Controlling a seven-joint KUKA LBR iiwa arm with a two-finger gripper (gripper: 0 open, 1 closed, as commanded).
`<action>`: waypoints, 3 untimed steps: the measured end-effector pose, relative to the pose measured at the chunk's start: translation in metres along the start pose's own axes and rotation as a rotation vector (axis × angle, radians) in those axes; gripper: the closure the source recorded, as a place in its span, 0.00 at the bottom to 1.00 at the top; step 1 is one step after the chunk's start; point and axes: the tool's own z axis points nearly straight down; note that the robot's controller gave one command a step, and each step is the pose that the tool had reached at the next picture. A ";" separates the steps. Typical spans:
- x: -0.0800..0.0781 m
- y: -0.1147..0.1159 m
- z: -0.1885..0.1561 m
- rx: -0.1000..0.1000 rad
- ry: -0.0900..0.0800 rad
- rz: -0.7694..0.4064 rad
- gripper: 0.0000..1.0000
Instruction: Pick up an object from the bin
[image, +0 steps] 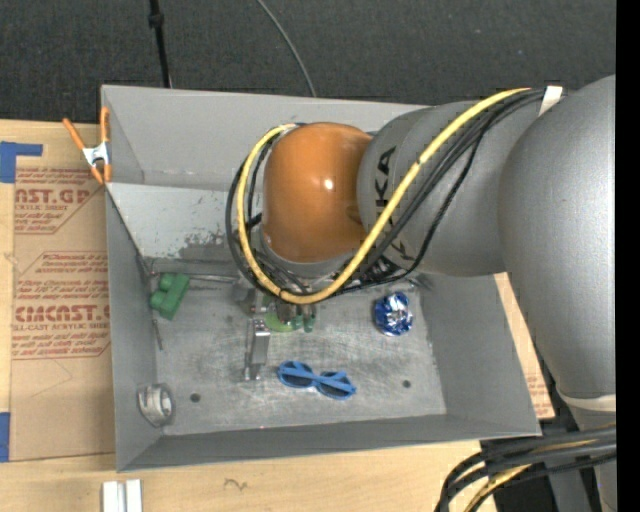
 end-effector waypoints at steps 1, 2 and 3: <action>0.022 -0.061 0.101 -0.005 -0.008 -0.067 0.00; 0.047 -0.118 0.098 -0.004 -0.014 -0.157 0.00; 0.049 -0.116 0.099 -0.005 -0.006 -0.159 1.00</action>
Offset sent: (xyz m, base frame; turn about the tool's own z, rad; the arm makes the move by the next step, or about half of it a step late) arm -0.0235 -0.0604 -0.0996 -0.0697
